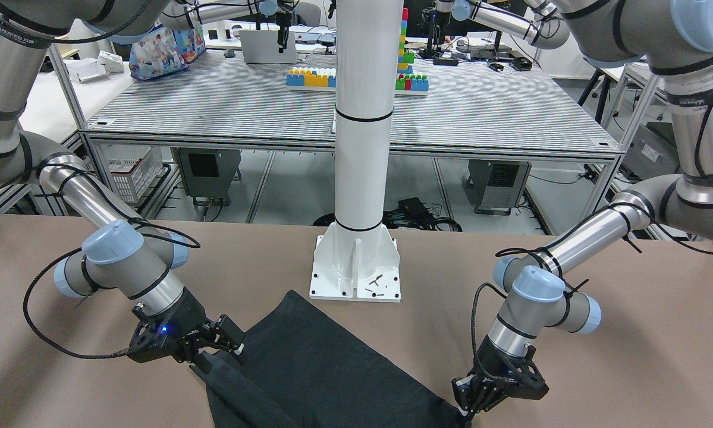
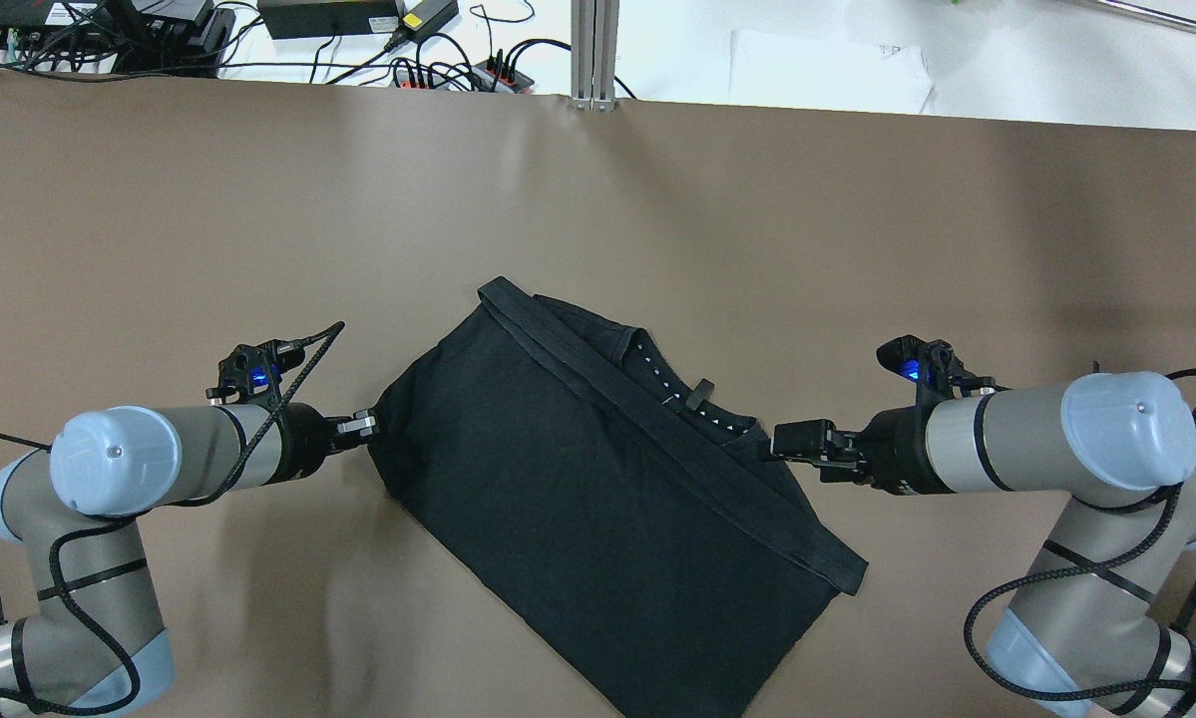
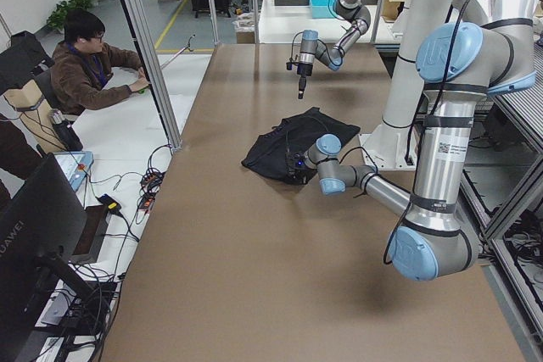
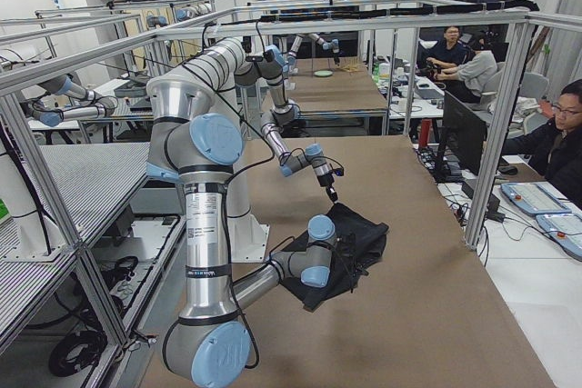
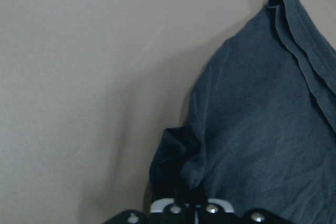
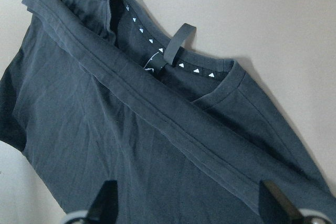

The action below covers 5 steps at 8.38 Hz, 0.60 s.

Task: Fold clothes
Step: 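Pull the shirt's corner away from the robot with the left gripper, straightening it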

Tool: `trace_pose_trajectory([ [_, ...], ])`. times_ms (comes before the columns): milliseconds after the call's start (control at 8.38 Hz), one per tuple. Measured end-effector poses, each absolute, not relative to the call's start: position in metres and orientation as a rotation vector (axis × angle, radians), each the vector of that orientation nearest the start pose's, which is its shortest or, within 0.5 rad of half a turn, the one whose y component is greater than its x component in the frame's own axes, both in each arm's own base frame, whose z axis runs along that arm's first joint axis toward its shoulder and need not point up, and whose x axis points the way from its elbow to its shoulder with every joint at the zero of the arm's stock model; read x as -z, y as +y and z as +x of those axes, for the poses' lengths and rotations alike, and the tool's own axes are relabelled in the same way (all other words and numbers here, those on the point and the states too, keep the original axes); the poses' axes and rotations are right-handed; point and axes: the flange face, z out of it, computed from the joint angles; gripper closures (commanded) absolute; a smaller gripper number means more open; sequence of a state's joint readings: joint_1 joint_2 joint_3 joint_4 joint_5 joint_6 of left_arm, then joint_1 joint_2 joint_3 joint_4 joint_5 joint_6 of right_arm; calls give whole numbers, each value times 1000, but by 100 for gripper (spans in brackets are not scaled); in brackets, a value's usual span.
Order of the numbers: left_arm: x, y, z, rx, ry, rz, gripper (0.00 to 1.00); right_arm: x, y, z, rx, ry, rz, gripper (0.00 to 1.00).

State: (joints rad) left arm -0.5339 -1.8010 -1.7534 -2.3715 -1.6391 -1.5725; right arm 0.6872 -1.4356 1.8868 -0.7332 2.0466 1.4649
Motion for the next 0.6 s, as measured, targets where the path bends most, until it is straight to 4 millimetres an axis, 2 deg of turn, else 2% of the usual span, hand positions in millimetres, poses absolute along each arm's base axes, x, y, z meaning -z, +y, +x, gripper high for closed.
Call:
trace_pose_trajectory([
  [119,-362,-411,439,427,1189,271,100,-343,-399,-348,-189,-1317,111,6],
  [239,-359,-425,438,437,1186,288,100,-344,-399,-348,-189,-1316,110,6],
  [596,-345,-498,450,494,1161,341,100,-349,-398,-344,-198,-1307,115,6],
])
